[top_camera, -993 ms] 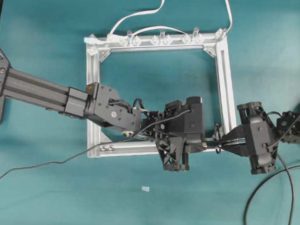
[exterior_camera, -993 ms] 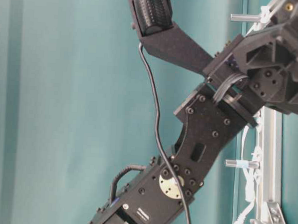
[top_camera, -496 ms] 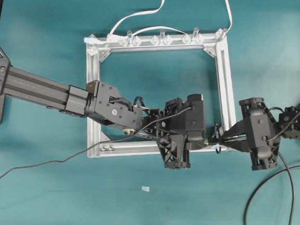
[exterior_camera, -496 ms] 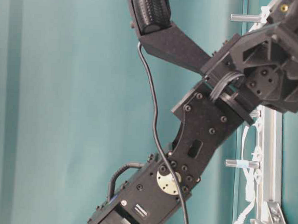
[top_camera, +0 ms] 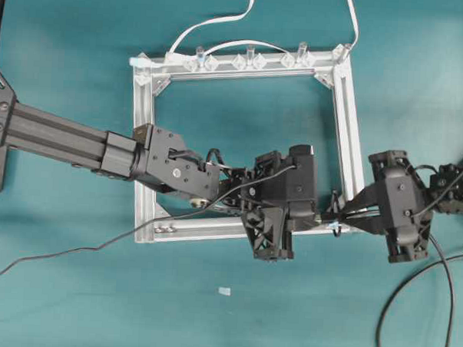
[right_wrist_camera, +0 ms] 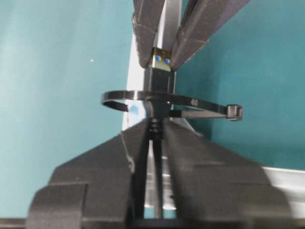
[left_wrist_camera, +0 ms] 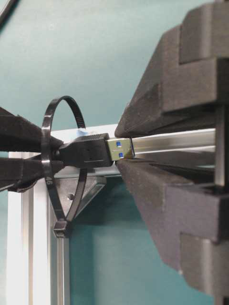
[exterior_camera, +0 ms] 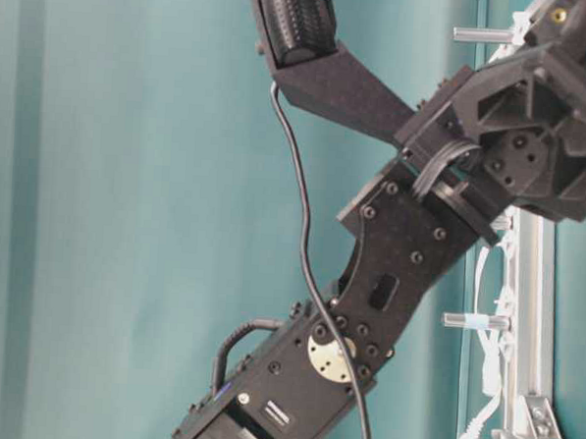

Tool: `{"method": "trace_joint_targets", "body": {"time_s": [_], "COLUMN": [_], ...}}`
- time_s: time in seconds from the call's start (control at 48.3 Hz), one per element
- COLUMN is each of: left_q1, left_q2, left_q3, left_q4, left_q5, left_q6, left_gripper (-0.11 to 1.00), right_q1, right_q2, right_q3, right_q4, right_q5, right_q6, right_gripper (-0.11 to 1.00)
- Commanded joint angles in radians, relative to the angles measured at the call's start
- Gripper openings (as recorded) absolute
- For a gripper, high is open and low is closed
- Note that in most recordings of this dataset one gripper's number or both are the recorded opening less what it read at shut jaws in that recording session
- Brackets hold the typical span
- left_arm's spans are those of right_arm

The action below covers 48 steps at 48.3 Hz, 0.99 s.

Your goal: Insert the wire through the string loop located on the right side.

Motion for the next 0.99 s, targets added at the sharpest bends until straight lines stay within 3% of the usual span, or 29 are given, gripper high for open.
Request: {"method": "trace_joint_targets", "body": {"time_s": [0.0, 0.145, 0.207, 0.579, 0.972], "left_q1": [-0.003, -0.002, 0.0, 0.003, -0.005], "left_q2": [-0.049, -0.069, -0.08, -0.186, -0.362], "left_q3": [0.008, 0.035, 0.048, 0.156, 0.348], "left_q4": [0.005, 0.005, 0.005, 0.005, 0.005], "left_q5": [-0.003, -0.003, -0.003, 0.009, 0.129], "left_q6": [-0.002, -0.002, -0.002, -0.002, -0.006], "left_gripper": [0.17, 0.17, 0.17, 0.17, 0.17], "right_q1": [-0.003, -0.003, -0.003, -0.003, -0.005], "right_q2": [-0.011, -0.017, -0.026, -0.101, -0.103], "right_q3": [-0.011, -0.011, -0.009, 0.029, 0.055], "right_q4": [-0.002, -0.002, -0.002, -0.002, -0.002], "right_q5": [-0.012, -0.021, -0.02, -0.015, -0.017], "right_q6": [-0.002, -0.003, -0.003, -0.003, -0.003], "right_gripper": [0.35, 0.78, 0.9, 0.91, 0.91]}}
